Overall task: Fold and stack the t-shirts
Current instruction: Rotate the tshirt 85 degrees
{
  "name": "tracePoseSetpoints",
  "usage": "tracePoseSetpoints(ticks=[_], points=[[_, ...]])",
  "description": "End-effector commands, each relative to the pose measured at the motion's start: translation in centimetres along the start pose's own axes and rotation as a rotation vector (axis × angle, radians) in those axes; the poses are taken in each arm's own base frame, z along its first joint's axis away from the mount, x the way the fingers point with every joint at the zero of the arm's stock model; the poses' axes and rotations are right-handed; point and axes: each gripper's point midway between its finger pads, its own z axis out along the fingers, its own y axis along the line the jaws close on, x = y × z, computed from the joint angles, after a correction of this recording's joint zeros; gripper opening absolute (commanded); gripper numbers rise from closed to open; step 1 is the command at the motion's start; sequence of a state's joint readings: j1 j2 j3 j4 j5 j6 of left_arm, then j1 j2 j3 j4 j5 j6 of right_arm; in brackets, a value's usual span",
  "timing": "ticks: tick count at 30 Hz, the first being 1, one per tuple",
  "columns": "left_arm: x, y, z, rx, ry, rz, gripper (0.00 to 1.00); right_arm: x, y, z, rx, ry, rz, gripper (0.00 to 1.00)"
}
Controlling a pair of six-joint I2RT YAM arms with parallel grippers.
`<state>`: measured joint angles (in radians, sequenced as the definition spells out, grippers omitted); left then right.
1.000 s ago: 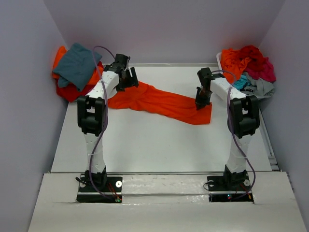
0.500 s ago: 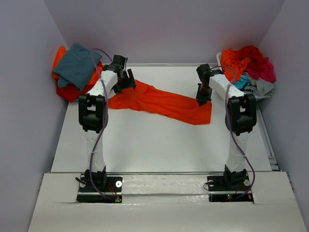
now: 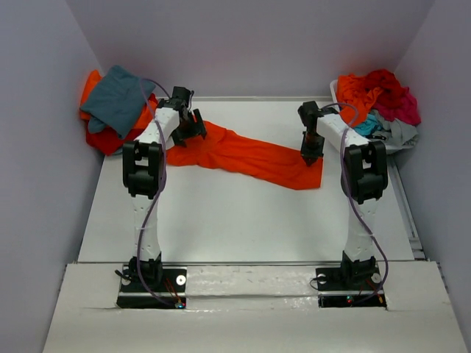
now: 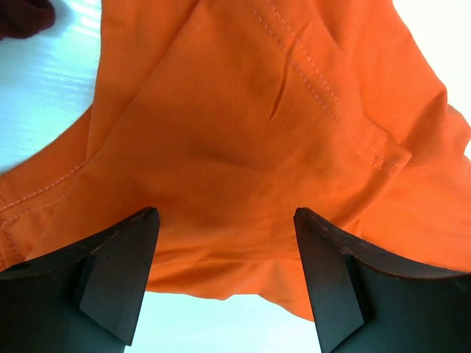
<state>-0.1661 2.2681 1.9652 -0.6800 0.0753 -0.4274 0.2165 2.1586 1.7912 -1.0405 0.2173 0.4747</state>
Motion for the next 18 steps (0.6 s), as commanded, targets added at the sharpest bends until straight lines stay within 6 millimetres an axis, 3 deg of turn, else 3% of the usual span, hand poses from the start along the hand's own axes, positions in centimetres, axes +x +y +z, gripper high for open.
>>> tracePoseSetpoints(ticks=[1, 18], points=[[-1.1, -0.2, -0.2, 0.006, 0.0, -0.024, 0.86, 0.4, -1.4, 0.5, 0.067, 0.011, 0.0, 0.1], [-1.1, 0.4, 2.3, -0.044, 0.03, -0.047, 0.86, 5.0, -1.7, 2.3, 0.04, 0.142, -0.033, 0.1]])
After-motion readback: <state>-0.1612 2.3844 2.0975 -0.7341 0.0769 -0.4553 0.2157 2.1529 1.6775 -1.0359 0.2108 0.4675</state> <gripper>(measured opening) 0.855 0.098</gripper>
